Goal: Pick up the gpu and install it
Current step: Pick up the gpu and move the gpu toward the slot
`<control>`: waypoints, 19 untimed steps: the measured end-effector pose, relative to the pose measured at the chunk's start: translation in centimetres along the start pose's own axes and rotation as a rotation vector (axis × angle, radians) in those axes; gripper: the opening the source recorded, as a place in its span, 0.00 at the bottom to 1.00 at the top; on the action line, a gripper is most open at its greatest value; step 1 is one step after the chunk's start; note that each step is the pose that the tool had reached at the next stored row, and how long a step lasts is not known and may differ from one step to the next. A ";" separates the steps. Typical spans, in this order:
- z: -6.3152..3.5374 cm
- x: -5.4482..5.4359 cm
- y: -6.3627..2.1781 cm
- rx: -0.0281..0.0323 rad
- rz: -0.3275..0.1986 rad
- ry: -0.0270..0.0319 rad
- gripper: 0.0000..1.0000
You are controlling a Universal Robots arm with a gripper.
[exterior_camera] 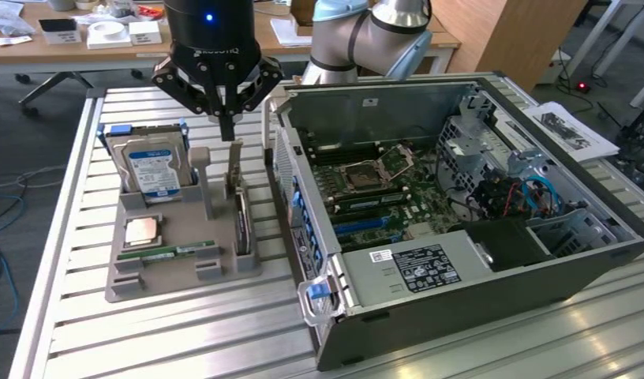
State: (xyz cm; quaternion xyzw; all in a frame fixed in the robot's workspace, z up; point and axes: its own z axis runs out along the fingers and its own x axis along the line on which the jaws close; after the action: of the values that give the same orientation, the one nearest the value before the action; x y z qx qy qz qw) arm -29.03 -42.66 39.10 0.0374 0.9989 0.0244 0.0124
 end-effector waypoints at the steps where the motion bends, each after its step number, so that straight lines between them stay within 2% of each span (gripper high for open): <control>1: 0.00 0.0 0.00 0.0000 0.000 0.0000 0.11; 4: 0.00 0.0 0.00 0.0000 0.000 0.0000 0.11; 5: 0.00 0.0 0.00 0.0000 0.000 0.0000 0.17; 6: 0.00 0.0 0.00 0.0000 0.000 -0.0001 0.17; 9: 0.00 0.0 0.00 0.0000 0.000 0.0000 0.35; 10: 0.00 0.0 0.00 0.0000 0.000 0.0000 0.35; 12: 0.00 0.0 0.00 0.0000 0.000 0.0000 0.47; 14: 0.00 0.0 0.00 0.0000 0.000 -0.0001 0.47; 15: 0.00 0.0 0.00 0.0000 0.000 0.0000 0.53; 19: 0.00 0.0 0.00 0.0000 0.000 0.0000 0.53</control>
State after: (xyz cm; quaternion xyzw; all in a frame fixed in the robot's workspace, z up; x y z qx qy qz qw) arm -29.03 -42.66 39.10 0.0374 0.9989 0.0244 0.0124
